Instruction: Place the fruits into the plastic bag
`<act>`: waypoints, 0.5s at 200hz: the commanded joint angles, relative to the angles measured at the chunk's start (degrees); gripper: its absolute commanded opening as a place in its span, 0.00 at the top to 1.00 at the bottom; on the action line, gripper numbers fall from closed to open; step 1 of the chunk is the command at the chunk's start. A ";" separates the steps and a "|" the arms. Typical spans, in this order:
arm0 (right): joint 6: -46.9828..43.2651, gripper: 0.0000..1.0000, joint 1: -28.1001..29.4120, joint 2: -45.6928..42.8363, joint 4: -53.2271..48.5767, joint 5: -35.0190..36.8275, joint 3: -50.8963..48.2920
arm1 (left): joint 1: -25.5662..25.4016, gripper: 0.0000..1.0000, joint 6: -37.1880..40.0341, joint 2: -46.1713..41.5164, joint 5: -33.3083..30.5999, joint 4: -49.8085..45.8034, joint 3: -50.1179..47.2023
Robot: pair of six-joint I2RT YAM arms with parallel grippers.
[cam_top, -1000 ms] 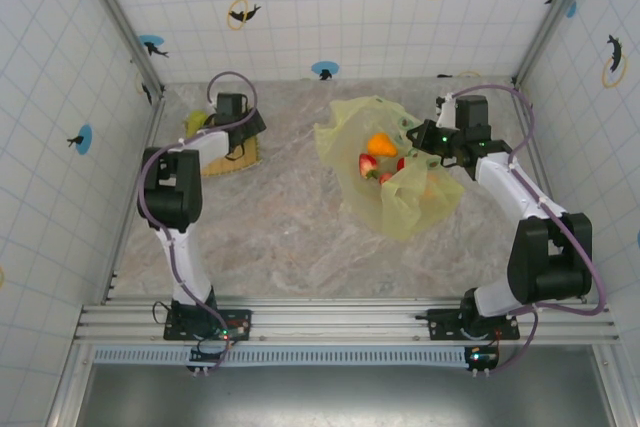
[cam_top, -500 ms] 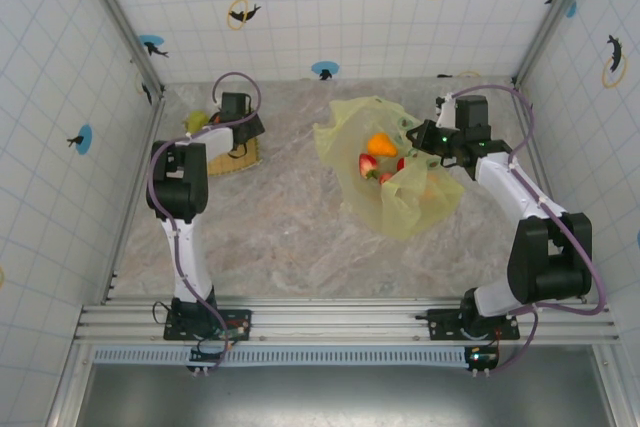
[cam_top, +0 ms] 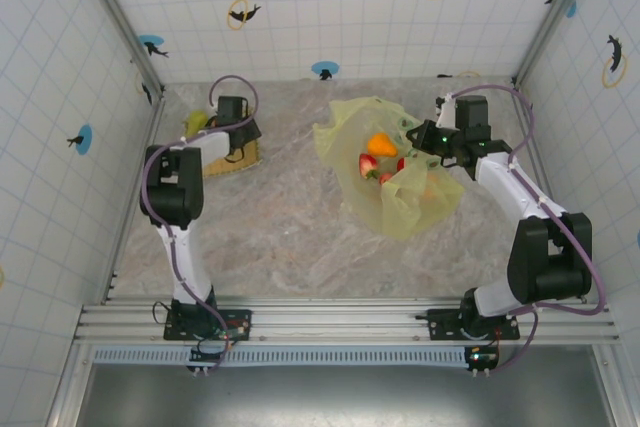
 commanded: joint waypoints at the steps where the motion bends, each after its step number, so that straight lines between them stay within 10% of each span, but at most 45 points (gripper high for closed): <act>1: -0.52 1.00 -0.25 -0.31 0.08 -0.48 -0.64 | 0.26 0.44 -0.89 -7.34 3.38 3.36 -5.38; 100: 0.13 1.00 -0.16 -0.22 1.05 -0.74 -0.81 | -13.31 0.45 -3.49 -38.50 4.54 7.09 -26.41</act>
